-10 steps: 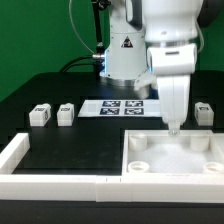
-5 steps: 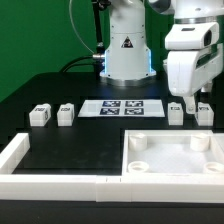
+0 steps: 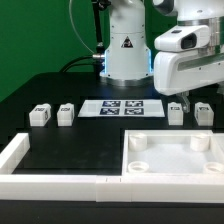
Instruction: Assemble one leg
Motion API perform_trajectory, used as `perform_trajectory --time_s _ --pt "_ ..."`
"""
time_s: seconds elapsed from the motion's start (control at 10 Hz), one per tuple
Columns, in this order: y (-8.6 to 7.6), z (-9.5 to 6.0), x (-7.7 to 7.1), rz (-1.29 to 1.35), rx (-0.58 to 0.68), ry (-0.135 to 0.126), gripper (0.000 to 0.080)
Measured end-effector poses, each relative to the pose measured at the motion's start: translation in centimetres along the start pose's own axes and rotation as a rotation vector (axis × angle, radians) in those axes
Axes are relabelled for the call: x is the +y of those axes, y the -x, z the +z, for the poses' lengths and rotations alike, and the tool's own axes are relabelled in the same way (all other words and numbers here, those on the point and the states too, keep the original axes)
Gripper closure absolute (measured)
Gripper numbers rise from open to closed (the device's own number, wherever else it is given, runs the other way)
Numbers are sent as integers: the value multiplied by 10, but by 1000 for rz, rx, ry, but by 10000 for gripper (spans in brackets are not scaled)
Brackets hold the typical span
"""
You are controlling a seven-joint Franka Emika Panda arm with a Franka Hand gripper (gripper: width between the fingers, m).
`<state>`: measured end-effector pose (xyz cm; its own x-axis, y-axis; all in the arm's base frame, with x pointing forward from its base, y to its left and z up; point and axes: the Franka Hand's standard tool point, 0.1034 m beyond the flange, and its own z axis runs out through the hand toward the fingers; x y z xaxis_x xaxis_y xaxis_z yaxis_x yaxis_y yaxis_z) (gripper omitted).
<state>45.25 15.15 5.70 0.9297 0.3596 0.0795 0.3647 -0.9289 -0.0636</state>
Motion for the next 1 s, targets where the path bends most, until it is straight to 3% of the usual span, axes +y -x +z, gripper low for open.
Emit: perform_trajectory --time_s 0.2,0.6,0.7,0.9,1.0 --pt "4 4 -19 294 -12 -20 150" --pt "7 5 -20 355 -64 -26 150" --pt "18 6 -19 348 -192 -29 150" --pt "17 7 -15 373 -415 -51 150" --pt "25 8 -16 372 -553 -63 150"
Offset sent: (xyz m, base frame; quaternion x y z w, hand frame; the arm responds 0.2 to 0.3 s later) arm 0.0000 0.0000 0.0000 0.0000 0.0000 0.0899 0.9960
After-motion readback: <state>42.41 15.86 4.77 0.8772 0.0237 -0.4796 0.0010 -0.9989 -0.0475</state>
